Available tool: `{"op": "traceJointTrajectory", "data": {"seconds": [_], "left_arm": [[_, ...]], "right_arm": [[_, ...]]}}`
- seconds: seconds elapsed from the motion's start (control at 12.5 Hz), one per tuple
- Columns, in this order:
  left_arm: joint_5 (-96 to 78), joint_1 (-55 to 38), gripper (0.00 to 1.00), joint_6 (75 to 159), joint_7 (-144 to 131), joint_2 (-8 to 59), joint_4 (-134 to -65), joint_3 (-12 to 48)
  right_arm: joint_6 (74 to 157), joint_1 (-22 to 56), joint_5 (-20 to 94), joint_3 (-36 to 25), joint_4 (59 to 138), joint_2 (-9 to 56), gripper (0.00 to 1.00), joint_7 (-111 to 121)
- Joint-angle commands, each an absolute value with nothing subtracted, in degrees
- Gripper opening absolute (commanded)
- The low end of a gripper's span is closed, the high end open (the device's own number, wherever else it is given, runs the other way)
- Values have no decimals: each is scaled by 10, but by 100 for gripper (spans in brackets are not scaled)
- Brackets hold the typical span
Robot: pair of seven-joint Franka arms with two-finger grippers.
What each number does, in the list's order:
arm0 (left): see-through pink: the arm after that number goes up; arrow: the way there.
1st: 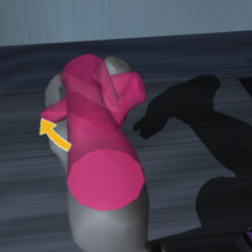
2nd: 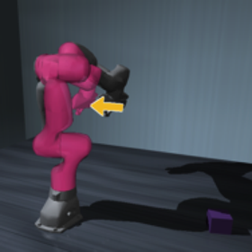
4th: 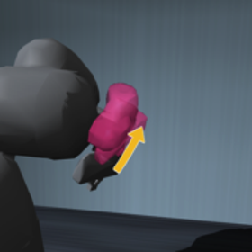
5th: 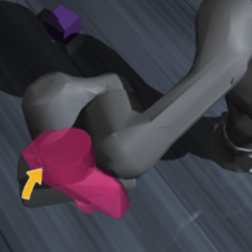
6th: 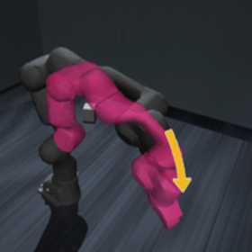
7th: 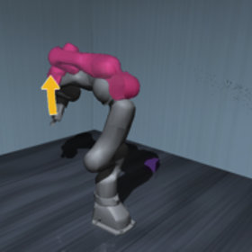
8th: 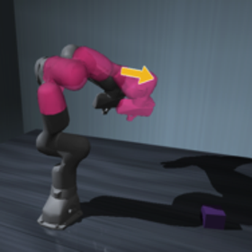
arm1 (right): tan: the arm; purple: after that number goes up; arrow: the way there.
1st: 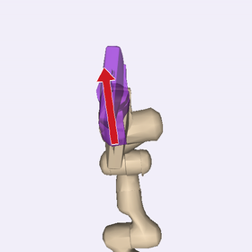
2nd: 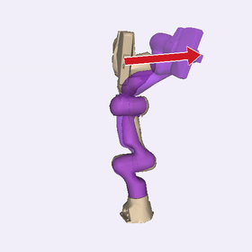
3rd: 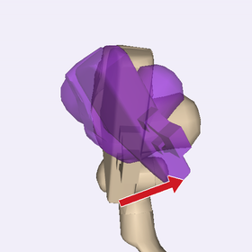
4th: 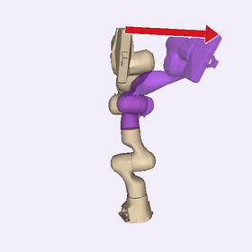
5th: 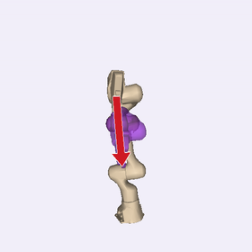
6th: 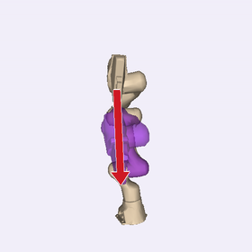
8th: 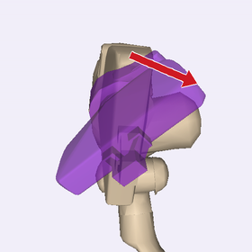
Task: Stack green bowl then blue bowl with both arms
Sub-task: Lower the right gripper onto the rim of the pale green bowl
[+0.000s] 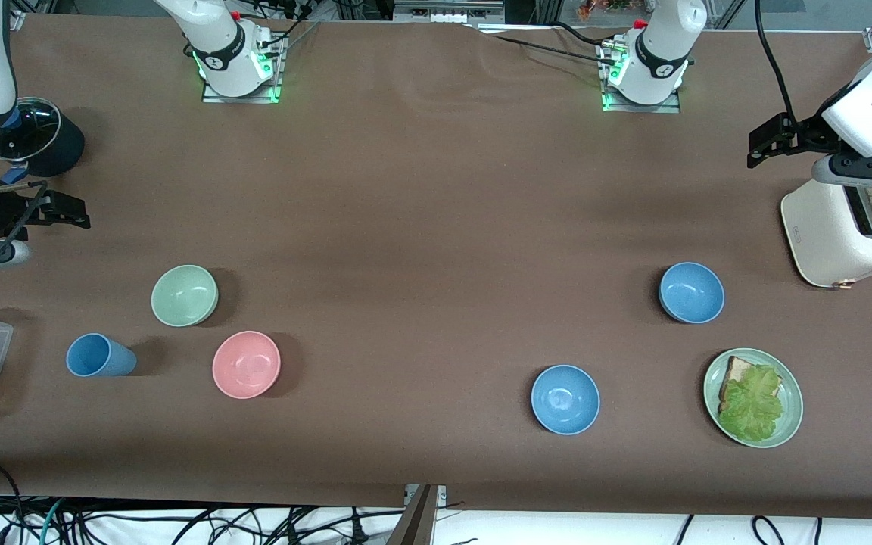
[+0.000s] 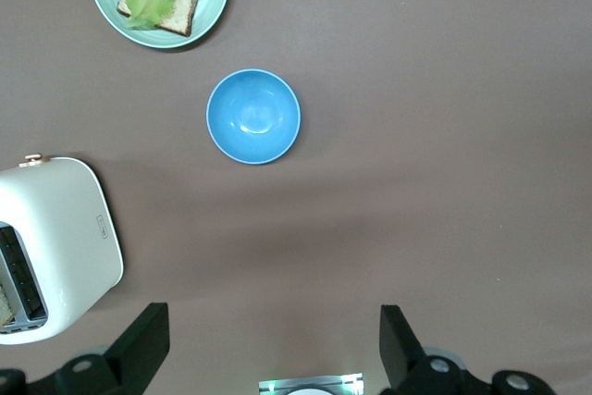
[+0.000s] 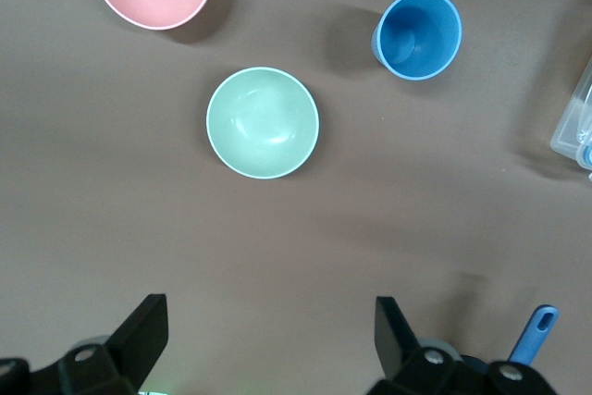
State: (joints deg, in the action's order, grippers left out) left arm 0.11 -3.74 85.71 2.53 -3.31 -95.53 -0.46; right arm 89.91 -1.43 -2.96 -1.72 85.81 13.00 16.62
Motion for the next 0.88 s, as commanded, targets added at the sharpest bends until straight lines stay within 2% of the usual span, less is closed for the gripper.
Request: {"op": "traceJointTrajectory", "data": {"seconds": [0.0,0.56,0.8], "left_arm": [[18,-37,100,863,34,-44,-962,-1],[17,-37,100,862,35,-43,-962,-2],[17,-37,100,862,34,-44,-962,-1]], "right_arm": [[895,-23,-34,-14,846,141,99,172],[919,-83,-27,-18,847,220,99,169],[959,-104,38,-18,853,263,99,146]]}}
